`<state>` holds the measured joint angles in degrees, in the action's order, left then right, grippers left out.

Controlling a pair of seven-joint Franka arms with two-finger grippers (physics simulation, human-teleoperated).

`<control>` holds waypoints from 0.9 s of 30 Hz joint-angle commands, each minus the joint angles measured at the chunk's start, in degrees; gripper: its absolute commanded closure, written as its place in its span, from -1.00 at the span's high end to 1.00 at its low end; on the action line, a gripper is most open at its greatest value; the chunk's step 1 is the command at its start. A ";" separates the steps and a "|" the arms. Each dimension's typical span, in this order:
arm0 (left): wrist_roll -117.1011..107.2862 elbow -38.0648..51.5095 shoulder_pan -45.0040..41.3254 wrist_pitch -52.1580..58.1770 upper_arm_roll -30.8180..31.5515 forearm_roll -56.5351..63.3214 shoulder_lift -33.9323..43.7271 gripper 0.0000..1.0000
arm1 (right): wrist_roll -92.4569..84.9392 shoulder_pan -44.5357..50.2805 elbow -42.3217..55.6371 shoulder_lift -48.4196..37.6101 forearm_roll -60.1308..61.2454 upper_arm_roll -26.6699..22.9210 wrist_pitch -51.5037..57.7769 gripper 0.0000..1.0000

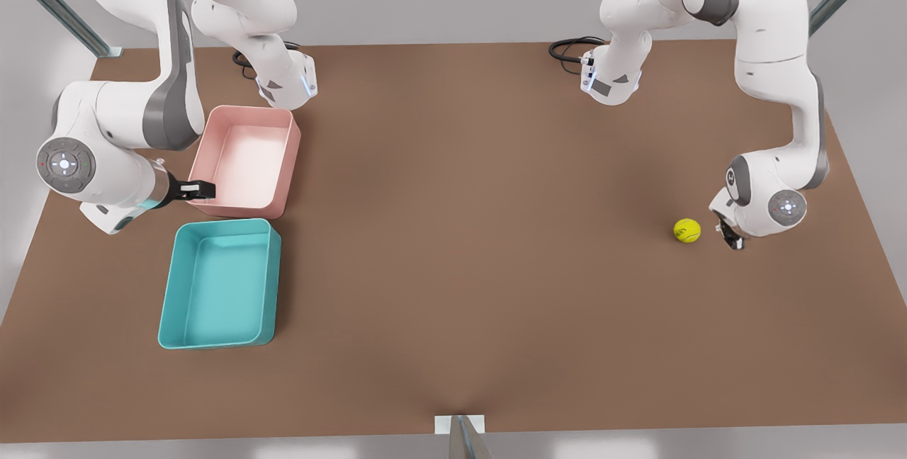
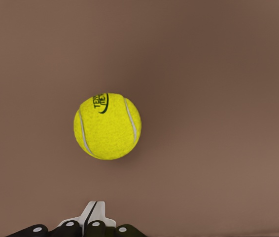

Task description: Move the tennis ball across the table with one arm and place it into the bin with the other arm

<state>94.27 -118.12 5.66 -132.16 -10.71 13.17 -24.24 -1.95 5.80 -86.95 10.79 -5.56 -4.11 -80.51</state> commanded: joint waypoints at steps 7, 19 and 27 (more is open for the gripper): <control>17.44 -2.99 0.05 -10.67 -0.01 1.68 -1.25 -0.57 | -0.33 -0.09 0.11 0.29 0.11 -0.11 0.36 1.00; 12.34 -4.66 0.84 -11.99 -0.10 1.85 -2.48 -0.57 | -0.33 -0.09 0.11 0.46 0.11 -0.02 0.36 1.00; -1.18 -5.89 -5.57 -11.99 -0.01 1.68 -1.95 -0.57 | -0.33 -0.09 0.11 0.72 0.11 -0.02 0.36 1.00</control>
<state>102.89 -124.12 1.33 -143.93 -10.68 14.92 -26.27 -2.22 5.72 -86.86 11.52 -5.48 -4.18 -80.19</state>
